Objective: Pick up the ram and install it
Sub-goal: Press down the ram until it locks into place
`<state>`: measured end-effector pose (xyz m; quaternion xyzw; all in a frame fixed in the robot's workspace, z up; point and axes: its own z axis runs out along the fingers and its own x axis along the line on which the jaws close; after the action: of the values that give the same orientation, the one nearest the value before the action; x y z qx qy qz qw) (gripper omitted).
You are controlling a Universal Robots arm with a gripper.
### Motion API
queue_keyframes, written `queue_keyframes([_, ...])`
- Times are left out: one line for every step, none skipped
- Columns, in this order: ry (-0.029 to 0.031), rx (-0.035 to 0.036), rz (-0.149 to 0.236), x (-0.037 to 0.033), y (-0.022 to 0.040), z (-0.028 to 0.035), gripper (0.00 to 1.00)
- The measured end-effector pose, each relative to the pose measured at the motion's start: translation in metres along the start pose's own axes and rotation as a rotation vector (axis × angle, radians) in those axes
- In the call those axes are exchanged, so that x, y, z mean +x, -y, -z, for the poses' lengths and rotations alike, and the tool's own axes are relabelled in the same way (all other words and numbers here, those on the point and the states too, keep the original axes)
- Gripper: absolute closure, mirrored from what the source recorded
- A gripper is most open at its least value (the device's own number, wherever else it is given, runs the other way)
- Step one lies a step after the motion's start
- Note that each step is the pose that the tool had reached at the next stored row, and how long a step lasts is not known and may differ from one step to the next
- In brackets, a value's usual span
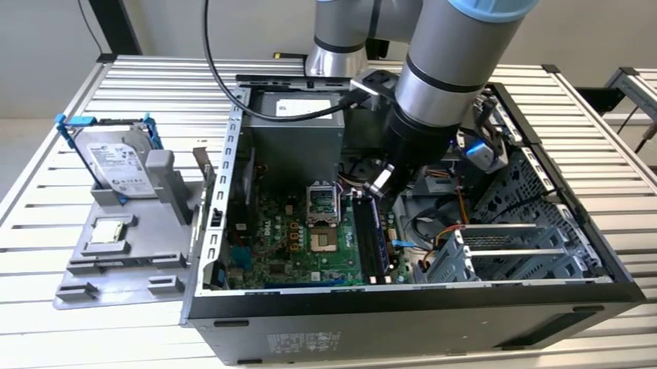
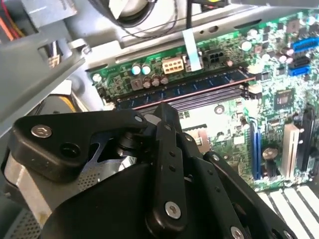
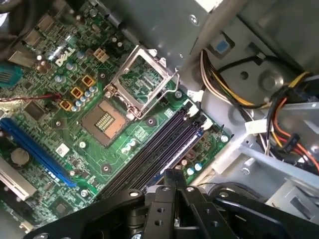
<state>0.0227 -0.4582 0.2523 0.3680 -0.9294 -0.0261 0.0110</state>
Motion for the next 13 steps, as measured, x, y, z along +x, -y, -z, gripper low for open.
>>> queue_keyframes([0.0011, -0.0020, 0.013, 0.0000, 0.0000, -0.0002, 1.00])
queue_keyframes([0.0005, -0.0018, 0.026, 0.0000, 0.0000, -0.0002, 1.00])
queue_keyframes([0.0000, -0.0013, 0.044, 0.0000, 0.0000, -0.0002, 1.00])
queue_keyframes([-0.0003, -0.0001, 0.062, 0.0000, 0.0001, -0.0002, 1.00])
queue_keyframes([-0.0003, 0.0013, 0.081, 0.0000, 0.0001, -0.0002, 1.00])
queue_keyframes([-0.0002, 0.0025, 0.100, 0.0000, 0.0001, -0.0002, 1.00])
queue_keyframes([-0.0004, 0.0033, 0.117, 0.0000, 0.0001, -0.0002, 1.00])
queue_keyframes([-0.0010, 0.0037, 0.136, 0.0000, 0.0000, -0.0002, 1.00])
queue_keyframes([-0.0019, 0.0039, 0.154, 0.0000, 0.0000, -0.0002, 1.00])
queue_keyframes([-0.0030, 0.0040, 0.172, 0.0000, 0.0000, -0.0002, 1.00])
queue_keyframes([-0.0040, 0.0040, 0.190, 0.0001, 0.0000, -0.0002, 1.00])
queue_keyframes([-0.0051, 0.0040, 0.209, 0.0001, 0.0000, -0.0003, 1.00])
queue_keyframes([-0.0061, 0.0040, 0.227, 0.0000, 0.0000, -0.0003, 1.00])
